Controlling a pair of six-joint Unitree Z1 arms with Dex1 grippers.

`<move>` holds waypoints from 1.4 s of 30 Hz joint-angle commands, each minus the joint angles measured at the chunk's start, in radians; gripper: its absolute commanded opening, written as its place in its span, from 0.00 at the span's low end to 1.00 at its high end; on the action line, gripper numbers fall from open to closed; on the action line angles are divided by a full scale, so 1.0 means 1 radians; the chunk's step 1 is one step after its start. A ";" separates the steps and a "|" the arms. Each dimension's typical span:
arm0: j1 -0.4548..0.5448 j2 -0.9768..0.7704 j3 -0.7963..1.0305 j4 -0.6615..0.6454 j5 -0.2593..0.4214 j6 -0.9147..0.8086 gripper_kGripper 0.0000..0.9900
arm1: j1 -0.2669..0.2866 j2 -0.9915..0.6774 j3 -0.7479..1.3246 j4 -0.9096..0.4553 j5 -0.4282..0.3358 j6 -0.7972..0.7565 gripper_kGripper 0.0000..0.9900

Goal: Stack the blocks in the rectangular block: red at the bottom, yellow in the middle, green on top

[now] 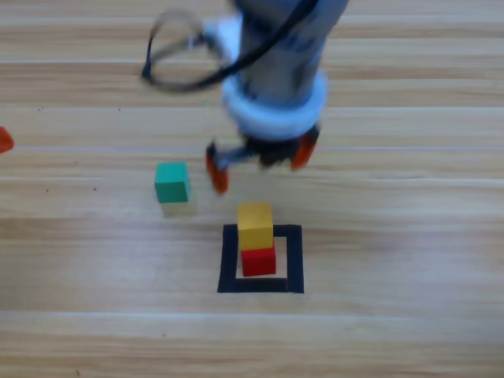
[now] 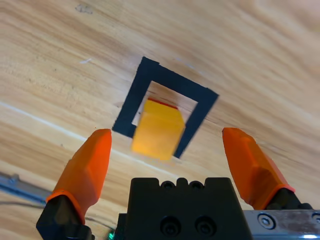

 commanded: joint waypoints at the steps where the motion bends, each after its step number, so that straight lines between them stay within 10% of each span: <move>1: 0.022 -0.029 0.010 -0.047 -0.005 -0.077 1.00 | -0.078 -0.369 0.196 0.020 -0.156 -0.209 1.00; 5: 0.022 0.187 -0.128 -0.047 -0.005 -0.102 1.00 | -0.136 -0.567 0.492 -0.099 -0.118 -0.293 1.00; 8: 0.022 0.394 -0.235 -0.044 -0.002 -0.119 1.00 | -0.195 -0.773 0.885 -0.379 0.160 -0.532 1.00; 16: -0.001 0.839 -0.455 0.014 0.088 -0.221 0.98 | -0.204 -0.869 1.254 -0.681 0.385 -0.680 1.00; 25: -0.036 1.123 -0.758 0.221 0.113 -0.319 0.97 | -0.204 -0.912 1.375 -0.805 0.384 -0.703 1.00; 42: -0.030 1.212 -0.783 0.212 0.067 -0.410 0.97 | -0.204 -0.881 1.398 -0.846 0.364 -0.697 1.00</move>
